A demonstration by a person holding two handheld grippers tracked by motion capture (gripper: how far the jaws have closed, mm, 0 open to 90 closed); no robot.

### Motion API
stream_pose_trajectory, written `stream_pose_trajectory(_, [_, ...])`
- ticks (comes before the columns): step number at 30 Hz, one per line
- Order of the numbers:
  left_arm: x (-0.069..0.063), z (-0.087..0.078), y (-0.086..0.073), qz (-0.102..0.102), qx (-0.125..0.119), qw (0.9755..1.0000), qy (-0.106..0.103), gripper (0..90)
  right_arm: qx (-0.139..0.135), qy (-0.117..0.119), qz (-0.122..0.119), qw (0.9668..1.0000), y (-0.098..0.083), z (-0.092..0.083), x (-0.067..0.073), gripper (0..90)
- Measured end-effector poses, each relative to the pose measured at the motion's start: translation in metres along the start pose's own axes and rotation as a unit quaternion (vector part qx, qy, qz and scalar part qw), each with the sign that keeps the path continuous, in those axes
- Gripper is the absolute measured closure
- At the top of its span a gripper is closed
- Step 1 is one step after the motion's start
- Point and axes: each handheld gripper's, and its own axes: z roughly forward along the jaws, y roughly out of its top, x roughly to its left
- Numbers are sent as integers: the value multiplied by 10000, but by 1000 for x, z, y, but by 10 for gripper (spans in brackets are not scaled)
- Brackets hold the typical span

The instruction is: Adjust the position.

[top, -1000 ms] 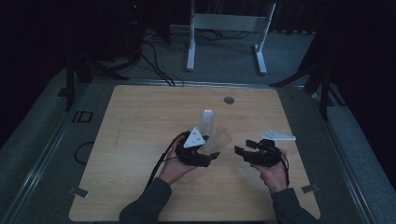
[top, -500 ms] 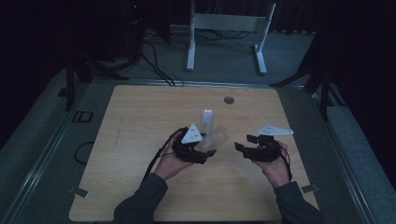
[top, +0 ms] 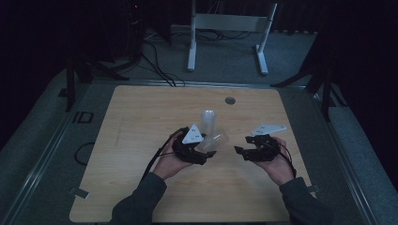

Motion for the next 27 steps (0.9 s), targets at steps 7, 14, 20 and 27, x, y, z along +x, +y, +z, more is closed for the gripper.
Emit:
stream_pose_trajectory(7, [-1,2,-1,63,87,9999,0,293,116,106,-250,9996,1,-4,-2,493])
stream_pose_trajectory(14, [-3,3,-1,155,179,9997,-45,292,249,131,-440,9986,3,-4,-1,519])
stream_pose_trajectory(20, [-5,4,-1,261,287,9992,-94,292,489,120,-692,9963,4,-1,3,504])
stream_pose_trajectory(27, [-9,7,-3,423,471,9979,-160,293,808,155,-1065,9909,4,1,9,436])
